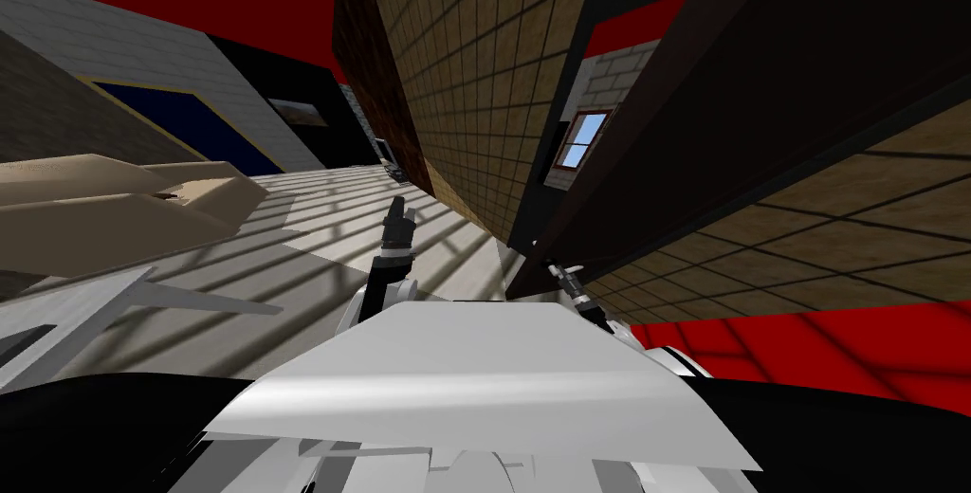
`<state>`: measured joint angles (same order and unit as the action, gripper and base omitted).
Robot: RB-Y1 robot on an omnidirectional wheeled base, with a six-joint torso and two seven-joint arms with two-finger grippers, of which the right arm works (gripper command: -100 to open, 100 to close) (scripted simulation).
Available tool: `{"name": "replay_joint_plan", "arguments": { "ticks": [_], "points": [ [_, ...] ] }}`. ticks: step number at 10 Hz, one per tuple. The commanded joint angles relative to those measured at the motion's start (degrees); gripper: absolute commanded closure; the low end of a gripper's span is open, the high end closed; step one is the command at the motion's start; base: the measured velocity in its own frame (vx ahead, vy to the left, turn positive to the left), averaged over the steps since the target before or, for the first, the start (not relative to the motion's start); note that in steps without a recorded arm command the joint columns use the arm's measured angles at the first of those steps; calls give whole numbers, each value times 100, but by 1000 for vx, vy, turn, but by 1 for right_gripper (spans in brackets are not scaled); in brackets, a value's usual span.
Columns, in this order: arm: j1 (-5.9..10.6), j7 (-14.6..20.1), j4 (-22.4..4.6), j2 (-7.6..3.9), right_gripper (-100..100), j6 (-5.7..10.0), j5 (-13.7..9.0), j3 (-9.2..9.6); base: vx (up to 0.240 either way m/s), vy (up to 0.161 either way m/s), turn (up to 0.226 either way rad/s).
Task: Pull the door open
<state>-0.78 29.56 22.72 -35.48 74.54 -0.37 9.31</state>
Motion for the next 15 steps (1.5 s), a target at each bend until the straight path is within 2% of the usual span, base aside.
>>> {"name": "replay_joint_plan", "arguments": {
  "ticks": [1,4,6,8,9,10,11,12,14,15],
  "points": [
    [84,-59,-22,60,100,-97,12,-34,-203,-62,129],
    [246,-159,-22,171,100,-324,20,-120,-186,-100,133],
    [398,-253,-22,275,100,-536,27,-201,-175,-73,157],
    [398,-253,-22,275,100,-536,27,-201,-74,-42,41],
    [522,-330,-22,360,100,-708,33,-266,-103,-58,179],
    [522,-330,-91,360,100,-708,33,-266,-111,-78,135],
    [522,-330,-48,360,100,-708,33,-266,-56,-36,14],
    [607,-382,-22,418,100,-827,37,-311,-111,-45,116],
    [695,-436,-22,477,100,-949,42,-357,-133,-67,124],
    [783,-491,-21,537,100,-1071,46,-404,-129,-75,166]
  ]
}}
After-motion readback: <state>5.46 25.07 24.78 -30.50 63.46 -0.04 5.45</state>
